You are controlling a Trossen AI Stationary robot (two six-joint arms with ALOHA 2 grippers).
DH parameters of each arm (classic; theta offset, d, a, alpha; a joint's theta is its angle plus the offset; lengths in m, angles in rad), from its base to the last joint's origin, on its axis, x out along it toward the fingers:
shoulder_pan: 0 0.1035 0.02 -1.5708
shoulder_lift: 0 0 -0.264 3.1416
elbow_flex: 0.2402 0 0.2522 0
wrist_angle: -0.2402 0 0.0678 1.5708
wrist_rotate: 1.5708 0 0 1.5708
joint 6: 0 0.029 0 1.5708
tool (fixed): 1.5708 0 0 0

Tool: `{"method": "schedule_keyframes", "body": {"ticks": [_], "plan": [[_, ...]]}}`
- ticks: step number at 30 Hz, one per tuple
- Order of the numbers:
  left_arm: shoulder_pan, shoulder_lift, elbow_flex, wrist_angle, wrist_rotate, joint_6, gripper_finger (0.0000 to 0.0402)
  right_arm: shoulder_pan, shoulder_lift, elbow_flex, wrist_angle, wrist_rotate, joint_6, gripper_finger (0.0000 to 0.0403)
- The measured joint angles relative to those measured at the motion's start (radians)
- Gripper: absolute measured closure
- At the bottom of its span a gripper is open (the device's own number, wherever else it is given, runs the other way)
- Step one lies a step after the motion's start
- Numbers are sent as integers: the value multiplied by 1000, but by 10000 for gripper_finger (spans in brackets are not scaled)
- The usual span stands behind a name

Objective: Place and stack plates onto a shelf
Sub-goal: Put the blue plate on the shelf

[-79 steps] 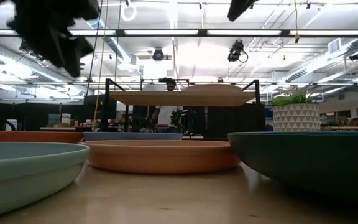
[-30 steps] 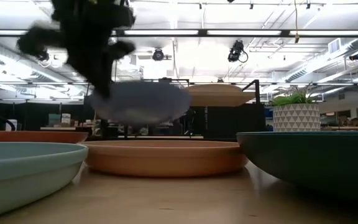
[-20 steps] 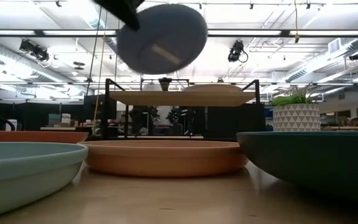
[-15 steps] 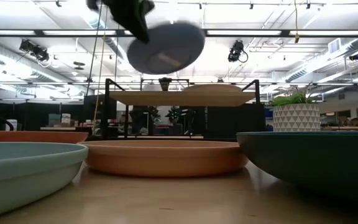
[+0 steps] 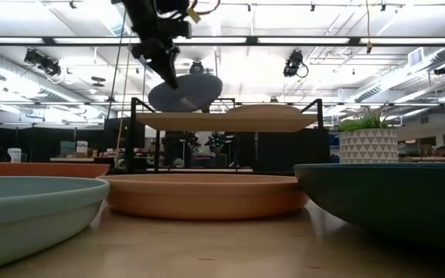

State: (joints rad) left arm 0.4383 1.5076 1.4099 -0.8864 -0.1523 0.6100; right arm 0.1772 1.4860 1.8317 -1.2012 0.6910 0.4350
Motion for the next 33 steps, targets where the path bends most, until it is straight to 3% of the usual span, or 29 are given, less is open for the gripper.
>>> {"method": "schedule_keyframes", "body": {"ticks": [8, 13, 23, 33], "plan": [[-44, 70, -1, -21, -27, 84, 387, -6, 0, 0, 17, 0, -8, 252], [-50, 82, -2, -48, -102, 95, 372, -7, 0, 0, 19, 0, -3, 252], [-49, 83, -1, -46, -50, 49, 377, -8, 0, 0, 34, 0, -8, 252], [-50, 74, -1, -54, 19, -77, 239, -8, 0, 0, 19, -4, -9, 252]]}}
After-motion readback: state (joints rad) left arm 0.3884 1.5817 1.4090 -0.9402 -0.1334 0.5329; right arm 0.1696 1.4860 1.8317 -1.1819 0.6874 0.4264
